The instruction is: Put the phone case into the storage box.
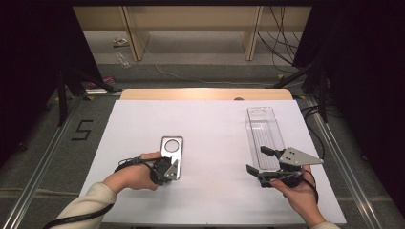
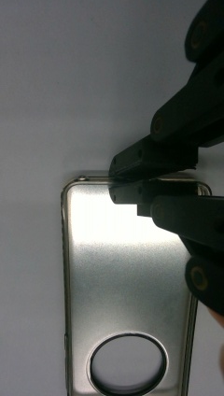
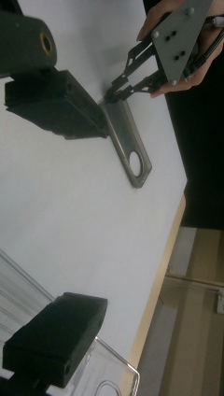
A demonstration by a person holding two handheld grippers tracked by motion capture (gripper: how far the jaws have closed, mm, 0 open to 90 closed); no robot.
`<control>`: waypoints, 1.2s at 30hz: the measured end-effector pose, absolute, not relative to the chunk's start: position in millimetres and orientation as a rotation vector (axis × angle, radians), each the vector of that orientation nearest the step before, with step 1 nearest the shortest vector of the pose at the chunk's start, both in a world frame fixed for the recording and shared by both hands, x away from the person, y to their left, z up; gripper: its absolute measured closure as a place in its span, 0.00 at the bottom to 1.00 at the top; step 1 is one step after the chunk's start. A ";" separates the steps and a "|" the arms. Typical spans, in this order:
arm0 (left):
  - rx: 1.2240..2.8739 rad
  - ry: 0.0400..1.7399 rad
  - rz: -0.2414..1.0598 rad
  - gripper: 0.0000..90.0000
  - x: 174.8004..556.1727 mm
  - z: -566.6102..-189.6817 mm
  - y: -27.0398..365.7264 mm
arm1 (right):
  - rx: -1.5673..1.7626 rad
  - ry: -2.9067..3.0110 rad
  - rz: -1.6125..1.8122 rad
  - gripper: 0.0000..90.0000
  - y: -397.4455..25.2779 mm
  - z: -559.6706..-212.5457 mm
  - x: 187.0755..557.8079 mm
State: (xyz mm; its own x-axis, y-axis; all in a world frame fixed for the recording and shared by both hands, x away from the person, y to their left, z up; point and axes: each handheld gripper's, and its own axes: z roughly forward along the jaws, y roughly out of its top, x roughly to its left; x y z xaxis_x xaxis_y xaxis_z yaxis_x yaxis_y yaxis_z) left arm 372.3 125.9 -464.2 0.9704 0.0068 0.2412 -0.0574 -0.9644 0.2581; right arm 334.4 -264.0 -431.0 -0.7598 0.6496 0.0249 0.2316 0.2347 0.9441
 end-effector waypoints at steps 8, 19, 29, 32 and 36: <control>2.854 -0.041 0.350 0.95 371.9 -464.2 125.7 | 0.814 2.141 1.535 0.18 -263.8 -431.1 334.4; 2.848 -0.026 0.364 0.97 370.1 -464.6 125.8 | 0.817 2.146 1.533 0.18 -264.2 -431.6 334.6; 2.829 -0.043 0.408 0.98 366.4 -465.1 127.1 | 0.815 2.148 1.531 0.18 -264.0 -432.2 334.8; 2.823 -0.025 0.418 0.98 365.4 -463.6 127.9 | 0.817 2.148 1.531 0.18 -264.0 -432.2 334.8; 2.800 -0.024 0.441 0.98 364.4 -459.7 128.7 | 0.814 2.149 1.529 0.18 -264.0 -432.1 334.7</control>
State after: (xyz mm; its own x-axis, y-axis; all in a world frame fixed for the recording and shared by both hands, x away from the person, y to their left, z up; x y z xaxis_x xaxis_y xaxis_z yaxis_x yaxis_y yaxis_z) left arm 364.4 128.7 -459.7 0.9526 0.0308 0.3028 -0.0633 -0.9530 0.2962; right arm 334.7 -264.0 -432.1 -0.7604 0.6490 0.0252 0.2366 0.2407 0.9413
